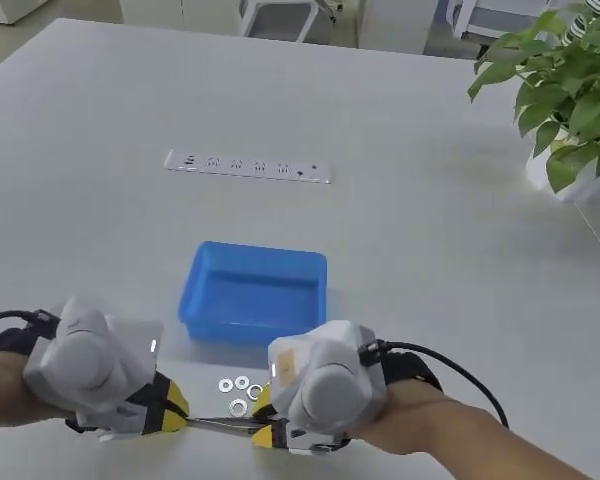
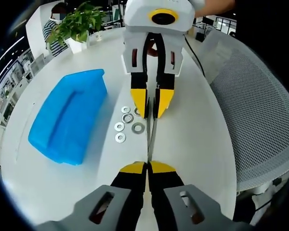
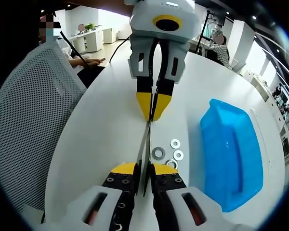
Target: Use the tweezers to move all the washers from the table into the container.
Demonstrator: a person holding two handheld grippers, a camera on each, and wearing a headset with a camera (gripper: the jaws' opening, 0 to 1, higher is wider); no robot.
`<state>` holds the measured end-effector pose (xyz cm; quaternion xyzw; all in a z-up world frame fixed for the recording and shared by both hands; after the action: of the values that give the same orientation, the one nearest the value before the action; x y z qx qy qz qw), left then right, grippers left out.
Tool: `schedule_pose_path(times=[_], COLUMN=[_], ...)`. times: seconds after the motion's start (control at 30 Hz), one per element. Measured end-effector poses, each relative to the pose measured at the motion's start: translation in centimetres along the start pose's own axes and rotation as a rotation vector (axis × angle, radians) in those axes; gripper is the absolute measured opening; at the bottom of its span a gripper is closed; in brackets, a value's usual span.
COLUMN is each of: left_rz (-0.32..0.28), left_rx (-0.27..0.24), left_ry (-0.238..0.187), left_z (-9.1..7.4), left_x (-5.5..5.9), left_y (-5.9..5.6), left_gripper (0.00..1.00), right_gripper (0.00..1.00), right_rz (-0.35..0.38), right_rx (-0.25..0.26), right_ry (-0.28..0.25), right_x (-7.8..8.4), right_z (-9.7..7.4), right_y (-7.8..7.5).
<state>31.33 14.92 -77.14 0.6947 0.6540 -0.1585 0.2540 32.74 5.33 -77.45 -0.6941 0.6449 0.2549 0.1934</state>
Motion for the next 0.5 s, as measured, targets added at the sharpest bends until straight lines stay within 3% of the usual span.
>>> schedule_pose_path(times=[0.13,0.5], left_rz=[-0.012,-0.010], left_rx=[0.023,0.003], left_ry=[-0.006,-0.023], left_z=[-0.1,-1.3], left_x=[-0.2,-1.0], left_y=[-0.4,-0.5], left_gripper=[0.05,0.05], right_gripper=[0.12,0.12], right_rz=[0.010,0.020], right_rx=[0.001,0.007], right_ry=[-0.001,-0.005], right_x=[0.0,0.0], right_z=[0.0,-0.2], right_y=[0.1,0.4])
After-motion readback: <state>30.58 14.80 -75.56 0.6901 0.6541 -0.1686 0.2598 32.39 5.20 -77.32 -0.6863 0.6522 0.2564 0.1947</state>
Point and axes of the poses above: the centre of the closed fingertips' face, and the gripper's own axes: z roughly forward along the fingers, y roughly to its left, x roughly out of its underside, the point moved 4 cm from there along -z, roughly backward along the fingers, and after that the axes turned 14 degrees about z, right-handed, at the moved point
